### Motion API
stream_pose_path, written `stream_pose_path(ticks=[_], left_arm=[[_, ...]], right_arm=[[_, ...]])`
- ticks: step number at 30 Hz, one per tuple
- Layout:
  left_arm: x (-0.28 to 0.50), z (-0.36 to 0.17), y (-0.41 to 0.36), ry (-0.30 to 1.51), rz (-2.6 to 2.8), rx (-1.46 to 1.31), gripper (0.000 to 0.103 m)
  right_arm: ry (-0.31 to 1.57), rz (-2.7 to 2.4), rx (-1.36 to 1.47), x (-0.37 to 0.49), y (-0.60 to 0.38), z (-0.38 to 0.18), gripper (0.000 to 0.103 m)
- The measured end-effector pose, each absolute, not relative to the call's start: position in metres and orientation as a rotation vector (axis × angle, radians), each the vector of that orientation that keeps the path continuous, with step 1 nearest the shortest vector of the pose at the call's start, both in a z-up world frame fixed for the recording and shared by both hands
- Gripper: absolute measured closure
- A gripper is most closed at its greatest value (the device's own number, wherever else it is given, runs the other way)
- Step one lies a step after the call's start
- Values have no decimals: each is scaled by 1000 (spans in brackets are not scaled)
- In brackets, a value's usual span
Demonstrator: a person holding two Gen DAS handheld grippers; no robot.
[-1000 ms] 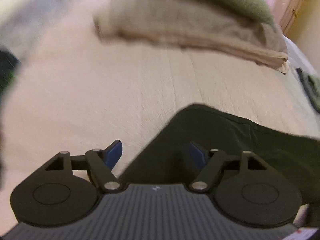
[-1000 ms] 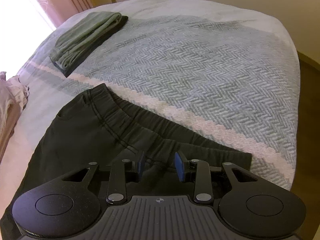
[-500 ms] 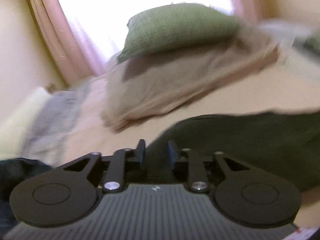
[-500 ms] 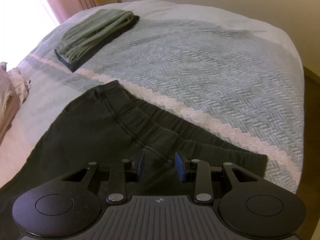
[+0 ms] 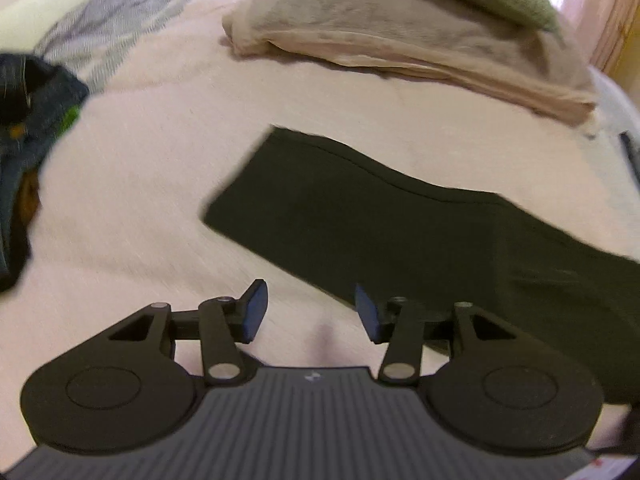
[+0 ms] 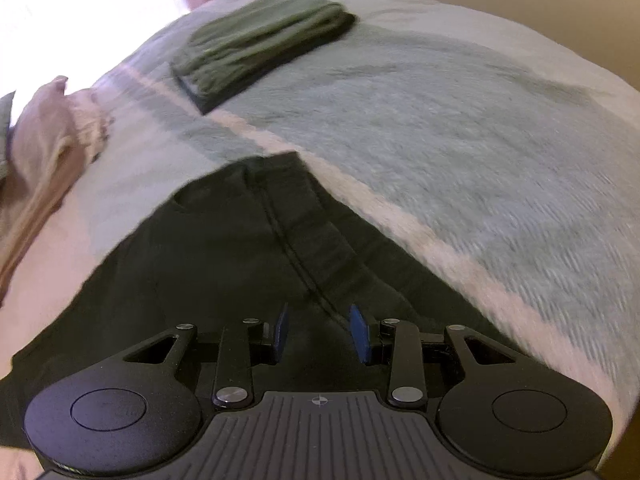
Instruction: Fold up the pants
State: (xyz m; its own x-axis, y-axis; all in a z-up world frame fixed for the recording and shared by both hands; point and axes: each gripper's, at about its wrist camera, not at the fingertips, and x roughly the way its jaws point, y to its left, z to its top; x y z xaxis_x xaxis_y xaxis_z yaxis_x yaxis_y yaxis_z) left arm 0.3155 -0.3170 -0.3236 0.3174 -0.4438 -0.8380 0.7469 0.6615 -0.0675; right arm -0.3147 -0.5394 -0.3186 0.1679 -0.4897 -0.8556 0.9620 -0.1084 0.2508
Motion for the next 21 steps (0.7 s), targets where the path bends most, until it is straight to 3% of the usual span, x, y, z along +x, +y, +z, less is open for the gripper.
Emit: stream_pose_path(ticks=[4, 15, 17, 20, 21], left_arm=[[276, -320, -311, 990, -763, 307, 58], [202, -293, -305, 1054, -489, 111, 53], [179, -290, -308, 1057, -478, 115, 52], [150, -291, -312, 1073, -463, 131, 52], [141, -291, -313, 1071, -454, 138, 52]], right_arm=[[599, -1212, 1009, -325, -574, -322, 55], [503, -784, 1094, -382, -689, -379, 56], [480, -710, 1138, -387, -703, -394, 59], [408, -586, 1232, -390, -722, -417, 72], [386, -567, 1260, -392, -727, -424, 85]])
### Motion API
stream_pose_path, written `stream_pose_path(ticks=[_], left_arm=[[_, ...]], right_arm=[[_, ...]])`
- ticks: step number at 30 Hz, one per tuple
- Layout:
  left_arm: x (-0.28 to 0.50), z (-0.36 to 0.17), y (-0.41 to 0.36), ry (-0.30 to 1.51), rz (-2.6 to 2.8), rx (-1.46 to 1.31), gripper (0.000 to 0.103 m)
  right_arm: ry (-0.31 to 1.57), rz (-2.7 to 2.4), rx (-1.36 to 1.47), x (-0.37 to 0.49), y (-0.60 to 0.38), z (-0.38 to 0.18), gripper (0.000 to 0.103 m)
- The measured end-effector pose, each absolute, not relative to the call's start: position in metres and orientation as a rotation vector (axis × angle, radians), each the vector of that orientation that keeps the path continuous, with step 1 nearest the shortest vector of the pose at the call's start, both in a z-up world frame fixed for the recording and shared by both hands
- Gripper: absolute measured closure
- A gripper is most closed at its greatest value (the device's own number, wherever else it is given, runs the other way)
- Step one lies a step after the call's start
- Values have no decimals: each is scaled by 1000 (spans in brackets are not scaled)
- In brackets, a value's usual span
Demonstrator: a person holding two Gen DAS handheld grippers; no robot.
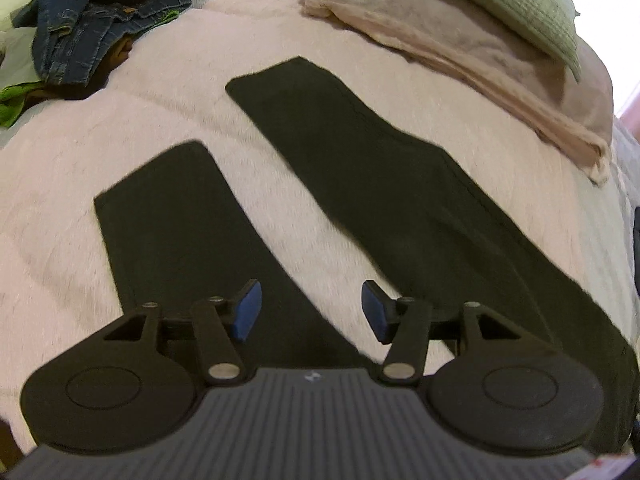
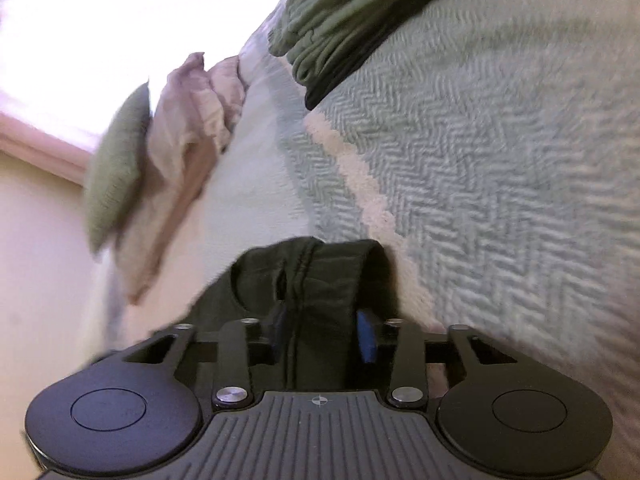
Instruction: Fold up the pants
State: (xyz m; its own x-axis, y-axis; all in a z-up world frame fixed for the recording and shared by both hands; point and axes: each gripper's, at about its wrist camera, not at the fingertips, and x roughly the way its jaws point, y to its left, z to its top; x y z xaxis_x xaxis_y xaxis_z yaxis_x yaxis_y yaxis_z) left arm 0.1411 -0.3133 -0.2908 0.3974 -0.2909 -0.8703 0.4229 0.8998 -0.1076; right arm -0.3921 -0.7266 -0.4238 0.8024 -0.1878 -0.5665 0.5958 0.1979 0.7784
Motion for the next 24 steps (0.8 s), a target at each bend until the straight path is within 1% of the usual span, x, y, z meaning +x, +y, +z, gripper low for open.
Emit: stream_pose_path(ticks=[1, 4, 8, 9, 11, 12, 13, 14, 15, 16, 17, 18, 19, 21, 24], left_arm=[[135, -290, -313, 1069, -444, 141, 52], [121, -282, -312, 1062, -416, 140, 53], [108, -266, -312, 1010, -409, 168, 52], [106, -265, -311, 1006, -408, 173, 52], [102, -265, -310, 1010, -406, 176, 52], [99, -266, -309, 1014, -404, 178, 52], [97, -267, -307, 1018, -400, 182, 52], [95, -267, -304, 1019, -398, 187, 52], [94, -267, -300, 1014, -400, 192, 51], [93, -267, -295, 1009, -398, 198, 50], [95, -268, -289, 1010, -386, 203, 50], [97, -270, -284, 1019, -370, 201, 50], [100, -271, -277, 1028, -360, 191, 50], [105, -274, -265, 1035, -350, 186, 50], [115, -281, -248, 1043, -349, 190, 47]], right_arm=[[355, -555, 1281, -394, -731, -428, 99], [292, -566, 1240, -396, -736, -415, 103], [223, -597, 999, -392, -726, -354, 103], [228, -630, 965, -392, -728, -352, 103], [306, -732, 990, -389, -740, -376, 103], [386, -766, 1030, -386, -749, -399, 99], [457, -781, 1105, -385, -757, -423, 98], [423, -777, 1169, -390, -758, -432, 97], [388, -780, 1203, -395, -756, -427, 94], [386, -784, 1204, -399, -754, -418, 87], [404, -800, 1192, -404, -749, -406, 82], [413, -816, 1177, -414, -742, -395, 69], [408, -833, 1168, -428, -731, -384, 61], [405, -866, 1182, -459, -700, -365, 56], [473, -916, 1251, -502, -636, -348, 53]])
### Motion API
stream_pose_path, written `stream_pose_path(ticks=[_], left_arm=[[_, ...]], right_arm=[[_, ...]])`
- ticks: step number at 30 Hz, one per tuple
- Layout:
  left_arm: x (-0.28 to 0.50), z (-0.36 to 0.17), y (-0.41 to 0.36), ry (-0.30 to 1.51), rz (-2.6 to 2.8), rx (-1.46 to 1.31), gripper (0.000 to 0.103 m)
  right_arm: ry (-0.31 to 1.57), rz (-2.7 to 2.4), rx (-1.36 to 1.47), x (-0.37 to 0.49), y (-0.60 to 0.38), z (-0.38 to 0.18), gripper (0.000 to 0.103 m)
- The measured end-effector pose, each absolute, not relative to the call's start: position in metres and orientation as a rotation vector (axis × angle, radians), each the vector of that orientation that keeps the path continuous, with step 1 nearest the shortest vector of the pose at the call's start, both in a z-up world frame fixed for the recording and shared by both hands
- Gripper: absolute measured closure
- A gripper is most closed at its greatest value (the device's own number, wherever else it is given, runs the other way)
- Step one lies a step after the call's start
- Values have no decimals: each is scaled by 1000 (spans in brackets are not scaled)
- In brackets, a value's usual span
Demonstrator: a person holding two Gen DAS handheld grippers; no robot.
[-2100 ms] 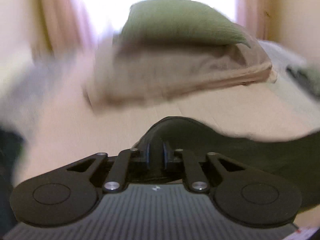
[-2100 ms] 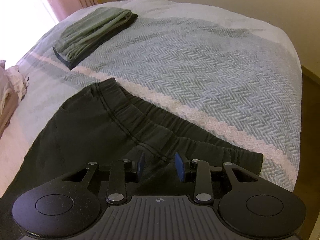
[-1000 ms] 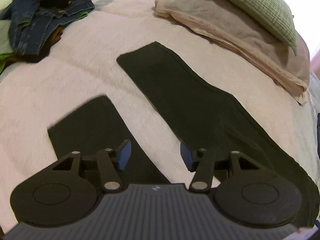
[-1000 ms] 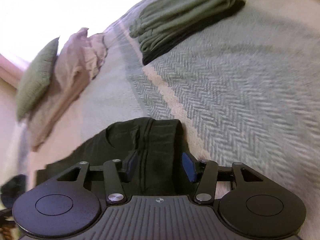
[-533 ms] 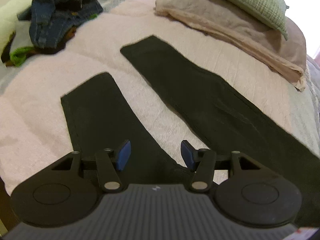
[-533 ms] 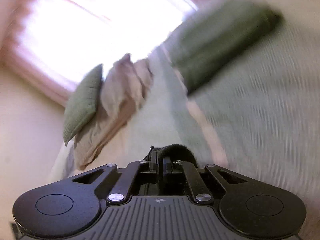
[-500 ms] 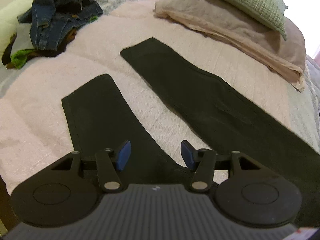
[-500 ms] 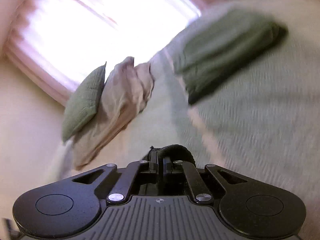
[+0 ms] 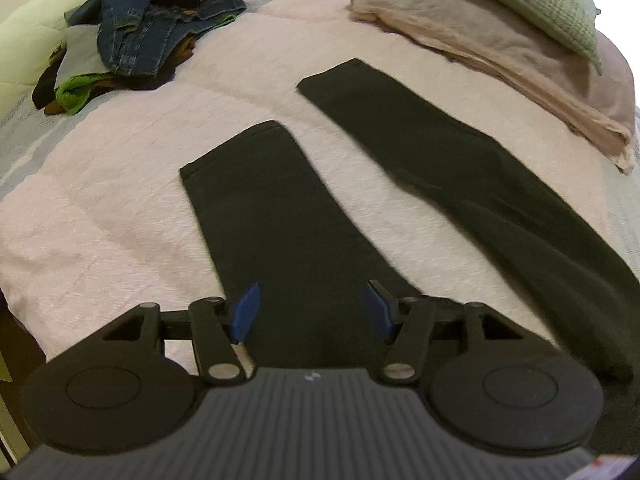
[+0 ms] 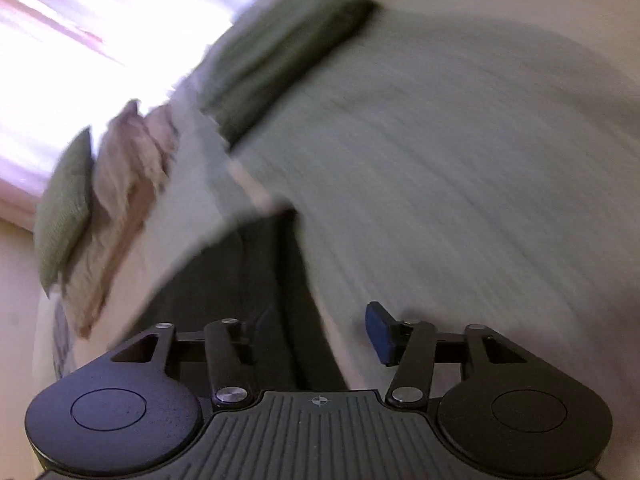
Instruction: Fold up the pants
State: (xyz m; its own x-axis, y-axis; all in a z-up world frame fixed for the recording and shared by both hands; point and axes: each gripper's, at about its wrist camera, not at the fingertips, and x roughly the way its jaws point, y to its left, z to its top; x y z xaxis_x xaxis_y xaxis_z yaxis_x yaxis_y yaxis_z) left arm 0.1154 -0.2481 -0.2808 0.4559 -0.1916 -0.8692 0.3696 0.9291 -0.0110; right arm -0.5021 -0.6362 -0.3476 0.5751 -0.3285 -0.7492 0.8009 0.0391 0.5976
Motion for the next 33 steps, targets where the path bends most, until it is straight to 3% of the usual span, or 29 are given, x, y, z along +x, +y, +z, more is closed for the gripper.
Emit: stream_pose_path(ticks=[3, 7, 17, 18, 19, 20, 21, 22, 28, 30, 33], left_arm=[[128, -289, -229, 1052, -363, 179, 45], [157, -304, -199, 1086, -373, 131, 45], [274, -372, -165, 1138, -364, -22, 41], [281, -378, -165, 1141, -366, -52, 42], [287, -381, -165, 1135, -371, -83, 48], [291, -381, -165, 1117, -384, -103, 83], [294, -379, -167, 1102, -377, -96, 96], [296, -374, -166, 1098, -377, -99, 96], [269, -298, -115, 853, -446, 5, 94], [264, -303, -92, 866, -417, 51, 94], [259, -354, -90, 989, -347, 252, 89]], right_arm=[[460, -950, 1393, -532, -568, -344, 45], [366, -976, 1574, -537, -499, -368, 44], [56, -1222, 1473, -502, -440, -386, 46], [35, -1236, 1477, -500, -438, -387, 57], [24, -1250, 1485, -497, -437, -386, 77], [31, -1261, 1495, -493, -438, -387, 82], [43, -1279, 1493, -489, -439, -386, 88], [56, -1291, 1467, -486, -440, -382, 92], [59, -1279, 1304, -477, -430, -330, 94], [62, -1273, 1291, -475, -422, -321, 94], [176, -1295, 1296, -473, -411, -333, 94]])
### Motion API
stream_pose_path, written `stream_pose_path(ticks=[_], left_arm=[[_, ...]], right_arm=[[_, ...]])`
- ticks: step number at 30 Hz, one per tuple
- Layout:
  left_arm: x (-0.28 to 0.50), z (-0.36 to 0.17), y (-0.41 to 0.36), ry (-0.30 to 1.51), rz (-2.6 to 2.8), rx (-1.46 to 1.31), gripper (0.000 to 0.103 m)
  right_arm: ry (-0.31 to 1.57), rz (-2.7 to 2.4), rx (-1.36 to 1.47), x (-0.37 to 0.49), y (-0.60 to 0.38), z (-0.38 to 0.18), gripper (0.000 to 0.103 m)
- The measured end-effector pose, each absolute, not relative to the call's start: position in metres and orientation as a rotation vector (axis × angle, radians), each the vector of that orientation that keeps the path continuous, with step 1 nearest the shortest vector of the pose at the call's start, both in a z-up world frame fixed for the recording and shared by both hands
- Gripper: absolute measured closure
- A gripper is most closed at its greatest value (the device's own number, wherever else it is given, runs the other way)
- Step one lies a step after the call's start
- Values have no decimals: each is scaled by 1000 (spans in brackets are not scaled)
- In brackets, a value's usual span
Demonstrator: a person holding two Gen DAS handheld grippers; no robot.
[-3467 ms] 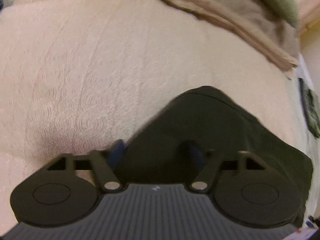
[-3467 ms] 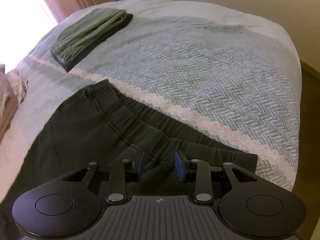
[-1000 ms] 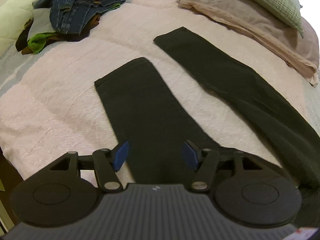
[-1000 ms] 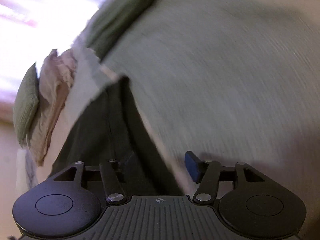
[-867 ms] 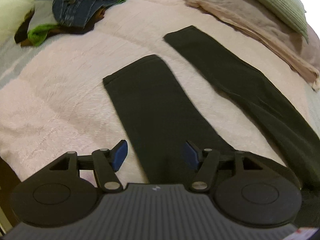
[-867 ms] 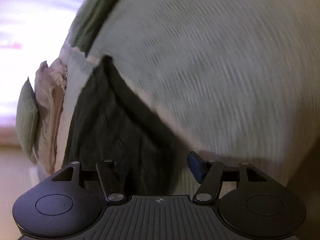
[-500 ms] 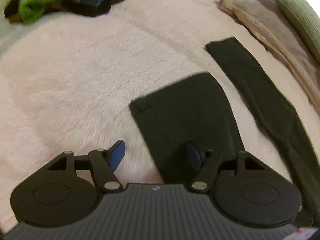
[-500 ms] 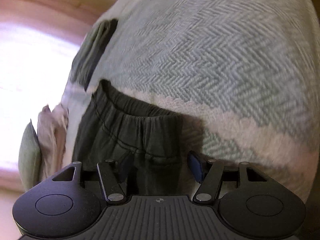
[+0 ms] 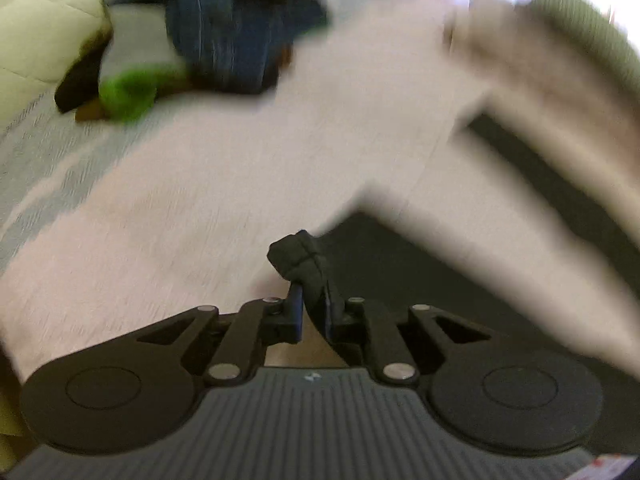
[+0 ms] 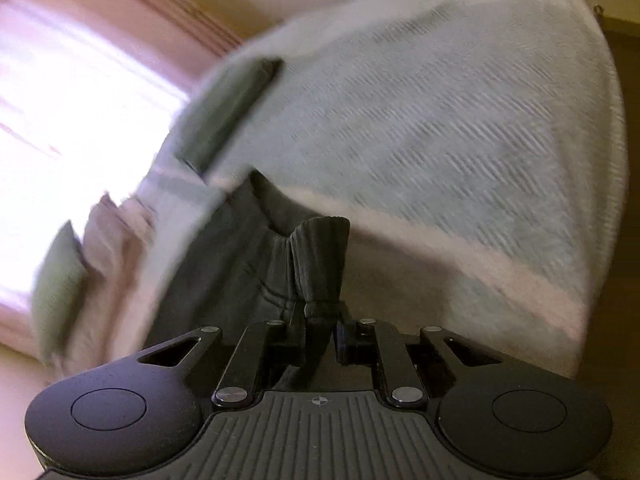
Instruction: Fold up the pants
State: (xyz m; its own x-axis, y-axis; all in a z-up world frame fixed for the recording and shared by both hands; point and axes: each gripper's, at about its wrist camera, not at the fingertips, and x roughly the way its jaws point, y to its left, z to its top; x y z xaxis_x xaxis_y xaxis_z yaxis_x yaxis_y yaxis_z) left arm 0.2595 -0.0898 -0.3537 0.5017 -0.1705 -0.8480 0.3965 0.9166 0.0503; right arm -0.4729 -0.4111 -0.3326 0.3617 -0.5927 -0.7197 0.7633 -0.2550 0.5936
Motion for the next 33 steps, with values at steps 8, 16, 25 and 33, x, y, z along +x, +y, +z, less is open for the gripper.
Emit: stream_pose_path(ticks=[8, 16, 25, 33], left_arm=[[250, -335, -83, 887, -260, 417, 69], [201, -315, -147, 812, -620, 520, 67], [192, -370, -178, 880, -719, 626, 50], [180, -304, -150, 1021, -556, 644, 50]], right_arm=[[595, -1397, 1174, -451, -420, -327, 66], [789, -1332, 649, -350, -391, -298, 63], [920, -1247, 687, -352, -391, -361, 51], [926, -1202, 930, -342, -382, -316, 51]])
